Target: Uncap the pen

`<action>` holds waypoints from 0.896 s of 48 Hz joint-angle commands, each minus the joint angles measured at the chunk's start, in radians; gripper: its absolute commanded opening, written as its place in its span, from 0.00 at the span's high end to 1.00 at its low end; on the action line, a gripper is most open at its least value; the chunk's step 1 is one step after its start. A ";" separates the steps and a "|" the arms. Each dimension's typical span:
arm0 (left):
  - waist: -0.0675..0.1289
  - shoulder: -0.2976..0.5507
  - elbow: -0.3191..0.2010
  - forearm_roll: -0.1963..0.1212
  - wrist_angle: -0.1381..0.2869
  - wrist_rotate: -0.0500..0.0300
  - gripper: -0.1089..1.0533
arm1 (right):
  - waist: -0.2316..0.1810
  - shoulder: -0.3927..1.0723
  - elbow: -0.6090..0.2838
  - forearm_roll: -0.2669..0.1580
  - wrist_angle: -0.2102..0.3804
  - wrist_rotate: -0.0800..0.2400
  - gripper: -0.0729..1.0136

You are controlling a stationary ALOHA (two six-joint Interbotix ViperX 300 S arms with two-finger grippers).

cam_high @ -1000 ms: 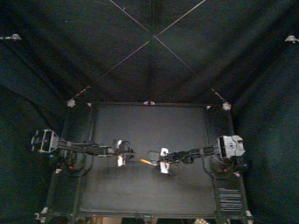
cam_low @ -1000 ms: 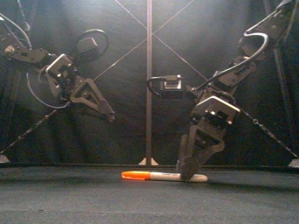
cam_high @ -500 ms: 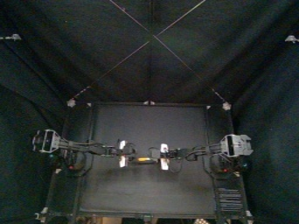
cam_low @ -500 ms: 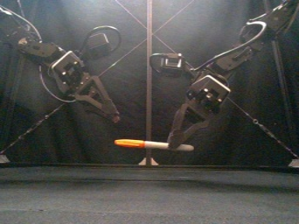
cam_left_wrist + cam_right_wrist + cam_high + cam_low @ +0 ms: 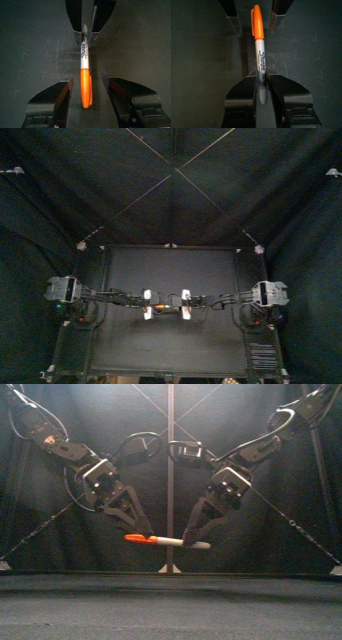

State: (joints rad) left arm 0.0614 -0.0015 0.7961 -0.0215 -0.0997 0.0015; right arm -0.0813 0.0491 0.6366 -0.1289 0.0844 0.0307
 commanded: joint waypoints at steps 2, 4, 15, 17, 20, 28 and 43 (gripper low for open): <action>0.012 -0.005 -0.021 -0.005 -0.003 0.0000 0.26 | -0.005 -0.035 -0.021 -0.002 -0.005 0.000 0.44; 0.014 -0.006 -0.020 -0.002 -0.003 0.0015 0.31 | -0.005 -0.035 -0.021 -0.002 -0.005 0.000 0.44; 0.029 -0.012 -0.005 0.005 -0.003 0.0031 0.46 | -0.005 -0.051 -0.003 -0.002 -0.003 0.002 0.44; 0.032 -0.021 0.008 0.008 -0.003 0.0031 0.46 | -0.008 -0.063 0.009 -0.002 -0.005 0.002 0.44; 0.035 -0.043 0.034 0.009 -0.003 0.0031 0.46 | -0.015 -0.092 0.044 0.006 -0.014 0.003 0.44; 0.037 -0.127 0.114 0.006 -0.017 0.0000 0.46 | -0.043 -0.187 0.156 0.043 -0.058 0.003 0.44; 0.035 -0.245 0.215 0.002 -0.018 -0.0015 0.46 | -0.049 -0.313 0.325 0.072 -0.190 0.003 0.44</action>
State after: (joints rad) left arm 0.0951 -0.2255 1.0109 -0.0184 -0.1104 0.0000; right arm -0.1289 -0.2255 0.9526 -0.0598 -0.0706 0.0337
